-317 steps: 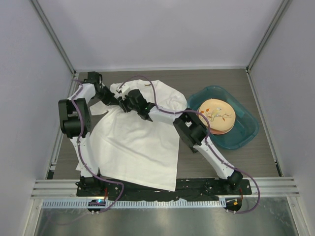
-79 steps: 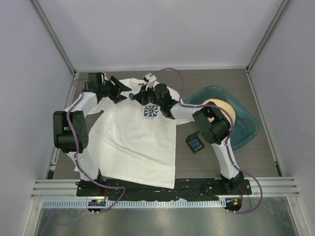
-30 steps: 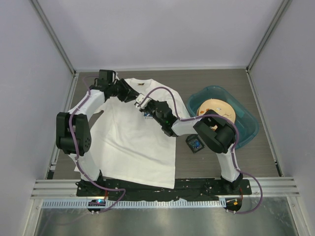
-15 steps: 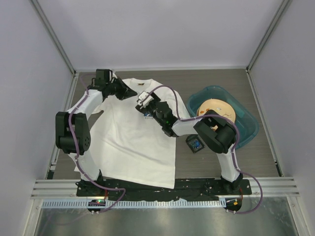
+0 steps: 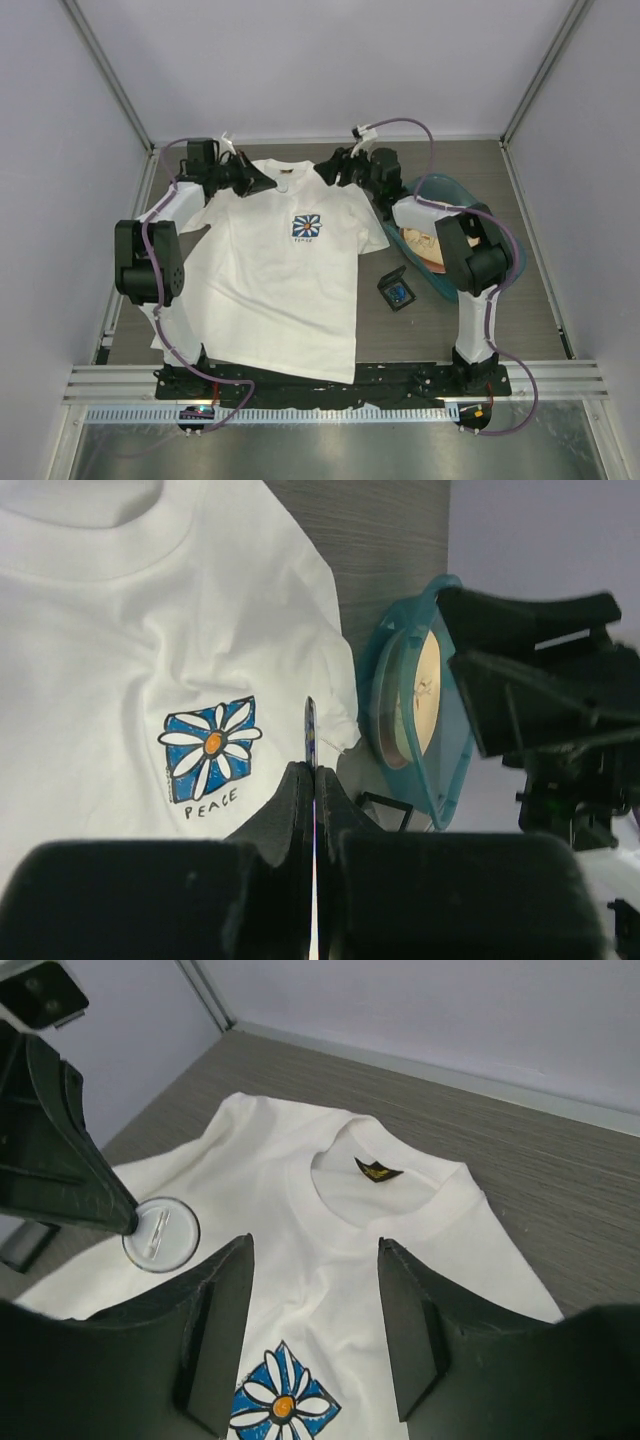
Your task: Remove the brooch from the garment
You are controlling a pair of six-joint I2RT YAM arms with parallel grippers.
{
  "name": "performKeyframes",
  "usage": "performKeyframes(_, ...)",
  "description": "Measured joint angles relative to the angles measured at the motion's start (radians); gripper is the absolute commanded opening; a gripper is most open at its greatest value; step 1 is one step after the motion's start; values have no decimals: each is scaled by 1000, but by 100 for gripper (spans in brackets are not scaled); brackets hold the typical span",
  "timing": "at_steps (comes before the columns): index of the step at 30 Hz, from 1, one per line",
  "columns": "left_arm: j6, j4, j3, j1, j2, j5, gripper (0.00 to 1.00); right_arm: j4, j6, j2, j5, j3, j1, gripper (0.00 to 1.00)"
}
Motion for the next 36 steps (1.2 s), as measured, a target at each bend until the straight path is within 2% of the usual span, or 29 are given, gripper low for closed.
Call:
performKeyframes(5, 37, 61, 0, -10, 0, 61, 0, 8, 257, 74, -170, 109, -83, 56)
performKeyframes(10, 48, 101, 0, -29, 2, 96, 0, 115, 459, 155, -304, 119, -67, 46)
performKeyframes(14, 51, 113, 0, -42, 2, 114, 0, 208, 591, 221, -378, 124, -54, 43)
performKeyframes(19, 51, 120, 0, -45, 2, 126, 0, 288, 679, 252, -420, 127, -51, 35)
performKeyframes(29, 47, 134, 1, -46, 2, 141, 0, 399, 769, 278, -454, 180, -51, 34)
performKeyframes(36, 41, 146, 1, -46, 2, 150, 0, 404, 784, 302, -465, 183, -51, 35)
